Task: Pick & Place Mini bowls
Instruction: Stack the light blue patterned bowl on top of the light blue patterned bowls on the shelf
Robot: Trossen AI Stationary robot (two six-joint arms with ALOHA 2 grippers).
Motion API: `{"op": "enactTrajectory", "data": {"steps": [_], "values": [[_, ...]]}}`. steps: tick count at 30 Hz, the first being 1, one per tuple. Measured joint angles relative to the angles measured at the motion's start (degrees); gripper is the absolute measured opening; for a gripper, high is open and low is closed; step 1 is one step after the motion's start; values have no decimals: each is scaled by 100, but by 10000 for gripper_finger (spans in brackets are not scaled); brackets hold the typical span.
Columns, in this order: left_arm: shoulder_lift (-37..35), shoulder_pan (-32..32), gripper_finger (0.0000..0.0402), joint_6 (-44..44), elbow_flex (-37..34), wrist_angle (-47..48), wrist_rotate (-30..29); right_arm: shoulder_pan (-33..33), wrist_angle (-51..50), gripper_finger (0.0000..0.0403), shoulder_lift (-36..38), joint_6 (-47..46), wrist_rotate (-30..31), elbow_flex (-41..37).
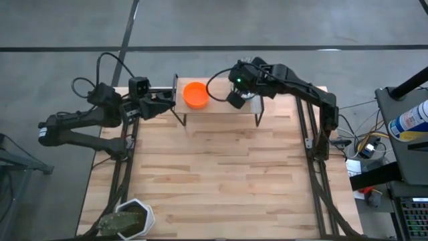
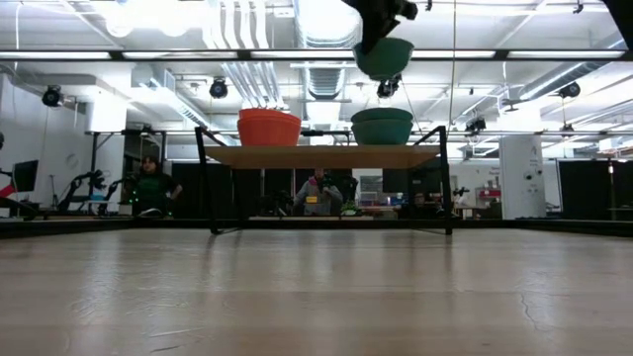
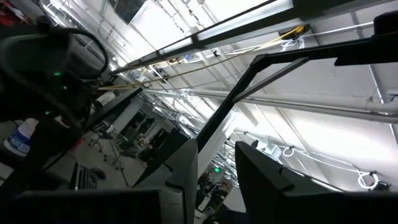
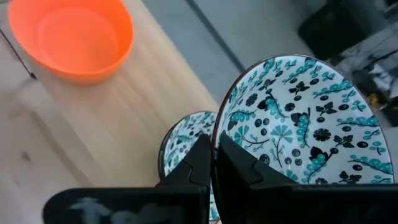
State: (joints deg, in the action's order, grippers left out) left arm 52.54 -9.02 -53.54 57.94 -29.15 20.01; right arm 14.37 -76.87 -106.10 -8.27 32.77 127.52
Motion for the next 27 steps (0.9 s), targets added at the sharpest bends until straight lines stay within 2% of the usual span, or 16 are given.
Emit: {"op": "enactTrajectory", "data": {"steps": [6,23,27], "values": [[26,0,101,0,-1,14,0,302,256,11,-2,-38,-641,-189],[26,0,101,-1,-8,7,0,480,902,11,-2,19,-948,-1290],[26,0,101,0,-10,7,0,553,992,11,-2,-175,-1232,-1484]]}}
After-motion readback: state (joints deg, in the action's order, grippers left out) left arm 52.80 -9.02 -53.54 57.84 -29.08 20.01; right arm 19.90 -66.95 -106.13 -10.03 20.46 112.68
